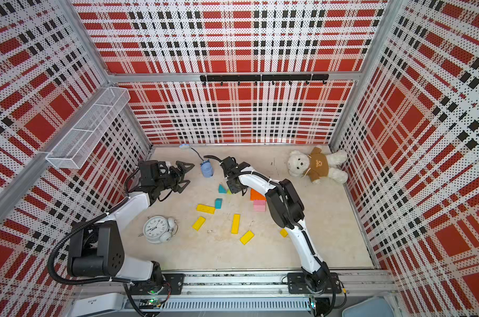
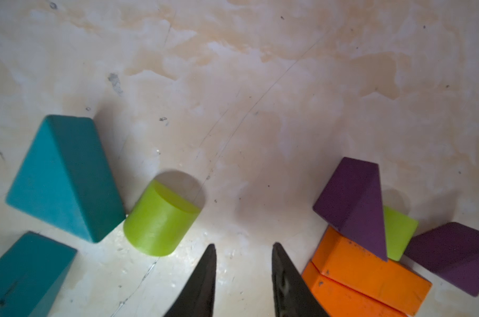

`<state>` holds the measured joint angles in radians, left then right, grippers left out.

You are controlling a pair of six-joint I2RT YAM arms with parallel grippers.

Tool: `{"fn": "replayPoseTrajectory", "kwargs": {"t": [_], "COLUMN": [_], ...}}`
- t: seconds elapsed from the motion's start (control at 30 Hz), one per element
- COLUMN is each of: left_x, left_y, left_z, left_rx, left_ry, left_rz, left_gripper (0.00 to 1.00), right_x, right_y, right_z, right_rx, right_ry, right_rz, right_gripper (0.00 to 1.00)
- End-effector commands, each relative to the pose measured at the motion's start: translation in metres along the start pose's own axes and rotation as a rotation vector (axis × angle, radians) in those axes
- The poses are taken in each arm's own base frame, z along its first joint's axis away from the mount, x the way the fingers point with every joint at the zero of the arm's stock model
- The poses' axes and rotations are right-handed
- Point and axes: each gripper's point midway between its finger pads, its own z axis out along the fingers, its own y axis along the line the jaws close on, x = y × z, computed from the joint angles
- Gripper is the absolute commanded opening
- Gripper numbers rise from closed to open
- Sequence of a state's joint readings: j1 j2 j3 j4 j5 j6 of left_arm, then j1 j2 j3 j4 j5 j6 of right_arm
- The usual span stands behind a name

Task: Assemble a carrot with building blocks
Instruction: Pick up the building block from the center of the board.

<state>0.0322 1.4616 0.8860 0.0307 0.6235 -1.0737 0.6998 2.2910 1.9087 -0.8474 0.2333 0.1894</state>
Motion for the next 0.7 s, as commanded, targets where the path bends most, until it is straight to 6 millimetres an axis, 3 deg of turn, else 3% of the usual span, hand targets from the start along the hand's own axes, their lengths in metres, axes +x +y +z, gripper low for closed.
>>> {"fn": "replayPoseTrajectory", "kwargs": {"t": [0.0,0.13,0.23,0.4,0.67], "left_x": [-0.005,-0.018,-0.030,-0.038,-0.036], "left_y": [0.003,0.011,0.018,0.023,0.024], "left_z": [-0.004,-0.014,-0.022,-0.026,-0.025], "left_rx": [0.006,-0.006,-0.015,-0.021,-0.021], "left_ry": [-0.019,-0.071,-0.107,-0.126,-0.120], "left_rz": [-0.017,-0.050,-0.074,-0.093,-0.098], "left_gripper": [1.00,1.00,1.00,1.00,1.00], "right_x": [-0.008,-0.006,0.004,0.005,0.006], "right_y": [0.004,0.018,0.052,0.099,0.122], "right_z": [-0.025,-0.059,-0.069,-0.066,-0.040], "right_rx": [-0.046,-0.094,-0.169,-0.269,-0.299], "right_ry": [-0.055,-0.118,-0.106,-0.088,-0.017], "right_rz": [0.045,0.101,0.133,0.214,0.354], "right_gripper": [0.37,0.46,0.50,0.56,0.59]}}
